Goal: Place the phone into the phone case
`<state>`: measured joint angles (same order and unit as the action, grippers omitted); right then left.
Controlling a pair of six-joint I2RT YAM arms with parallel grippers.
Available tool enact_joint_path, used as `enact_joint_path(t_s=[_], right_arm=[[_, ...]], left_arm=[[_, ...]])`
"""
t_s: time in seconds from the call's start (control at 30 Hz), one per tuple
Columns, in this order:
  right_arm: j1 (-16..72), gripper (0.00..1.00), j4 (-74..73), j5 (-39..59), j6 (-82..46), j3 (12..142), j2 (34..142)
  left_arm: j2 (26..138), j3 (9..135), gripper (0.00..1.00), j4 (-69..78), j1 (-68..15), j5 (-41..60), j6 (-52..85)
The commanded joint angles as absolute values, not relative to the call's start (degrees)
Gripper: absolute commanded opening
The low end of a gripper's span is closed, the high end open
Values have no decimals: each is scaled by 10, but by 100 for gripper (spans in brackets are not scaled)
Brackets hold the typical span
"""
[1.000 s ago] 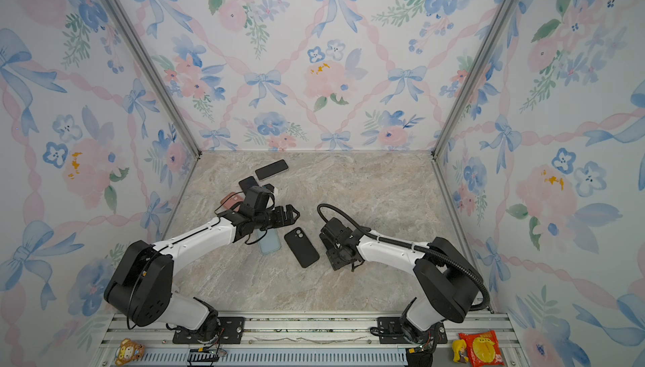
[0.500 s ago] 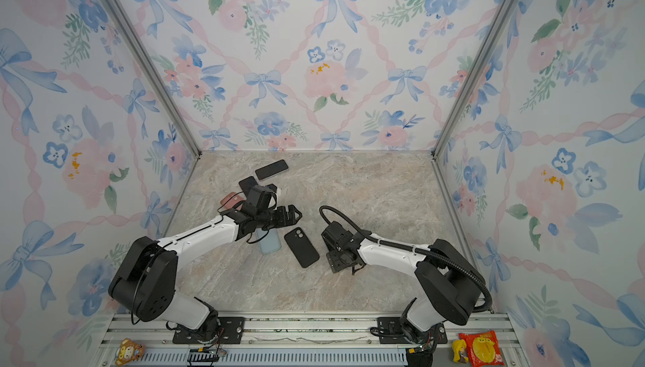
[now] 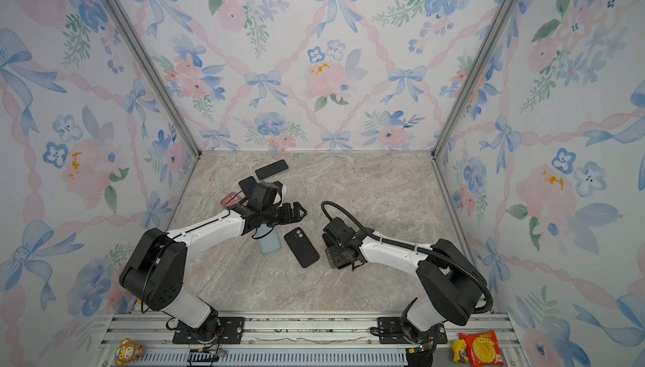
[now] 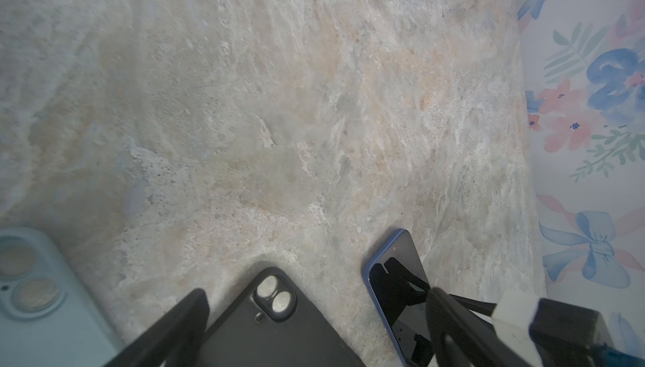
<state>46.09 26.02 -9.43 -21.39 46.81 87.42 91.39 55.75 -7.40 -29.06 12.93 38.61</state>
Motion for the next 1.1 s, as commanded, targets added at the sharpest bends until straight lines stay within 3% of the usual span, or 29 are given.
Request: enact_joint_path(t_s=[0.0, 0.8, 1.07], right_arm=[[453, 87, 246, -84, -204, 480, 893], [444, 71, 213, -68, -235, 455, 923], [412, 67, 143, -12, -258, 410, 889]], left_arm=[[924, 575, 98, -79, -296, 139, 378], [1008, 640, 95, -83, -316, 173, 388], [1039, 664, 88, -82, -317, 210, 407]])
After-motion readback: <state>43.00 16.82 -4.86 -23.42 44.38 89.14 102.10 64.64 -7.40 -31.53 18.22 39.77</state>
